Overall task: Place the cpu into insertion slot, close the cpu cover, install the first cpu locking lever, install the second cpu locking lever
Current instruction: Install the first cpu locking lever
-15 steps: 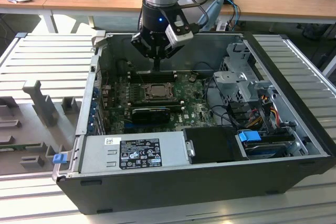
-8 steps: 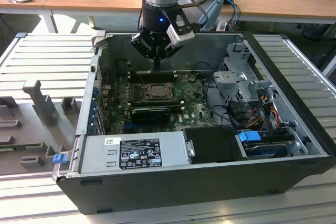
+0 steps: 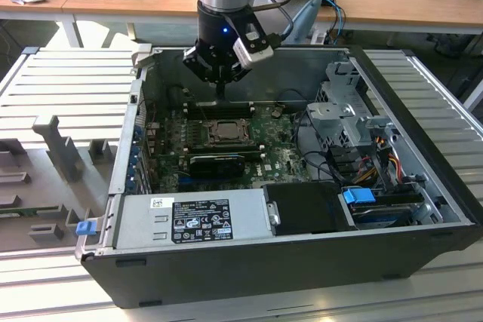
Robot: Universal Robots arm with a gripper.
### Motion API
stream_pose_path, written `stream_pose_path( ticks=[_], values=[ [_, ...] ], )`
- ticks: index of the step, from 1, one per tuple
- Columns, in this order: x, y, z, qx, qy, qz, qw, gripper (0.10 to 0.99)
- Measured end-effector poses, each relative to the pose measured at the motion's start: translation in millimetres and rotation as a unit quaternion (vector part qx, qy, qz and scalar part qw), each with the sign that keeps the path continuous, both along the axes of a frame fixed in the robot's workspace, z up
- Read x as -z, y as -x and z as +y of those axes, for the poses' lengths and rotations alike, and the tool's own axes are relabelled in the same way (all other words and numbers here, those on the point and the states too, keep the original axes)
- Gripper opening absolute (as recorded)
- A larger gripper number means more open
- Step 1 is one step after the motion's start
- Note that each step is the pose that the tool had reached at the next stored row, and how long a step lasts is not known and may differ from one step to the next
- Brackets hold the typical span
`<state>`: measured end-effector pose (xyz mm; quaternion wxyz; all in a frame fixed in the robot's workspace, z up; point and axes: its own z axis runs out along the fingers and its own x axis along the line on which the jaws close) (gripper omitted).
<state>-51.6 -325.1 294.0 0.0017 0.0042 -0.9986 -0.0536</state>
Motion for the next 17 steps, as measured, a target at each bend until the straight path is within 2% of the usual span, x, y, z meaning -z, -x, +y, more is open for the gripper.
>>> stream_pose_path(
  ticks=[1,2,10,14,17],
  values=[
    [0.2,0.8,0.0,0.0,-0.0072,0.0,1.0,0.106],
    [0.7,2.3,0.0,0.0,-0.0103,0.0,0.9999,0.106],
    [4.6,23.8,-0.1,0.0,-0.0108,-0.0006,0.9999,0.106],
    [13.3,32.1,0.0,0.0,-0.0108,-0.0008,0.9999,0.106],
    [17.5,41.9,-0.1,0.0,-0.0108,-0.0007,0.9999,0.106]
  ],
)
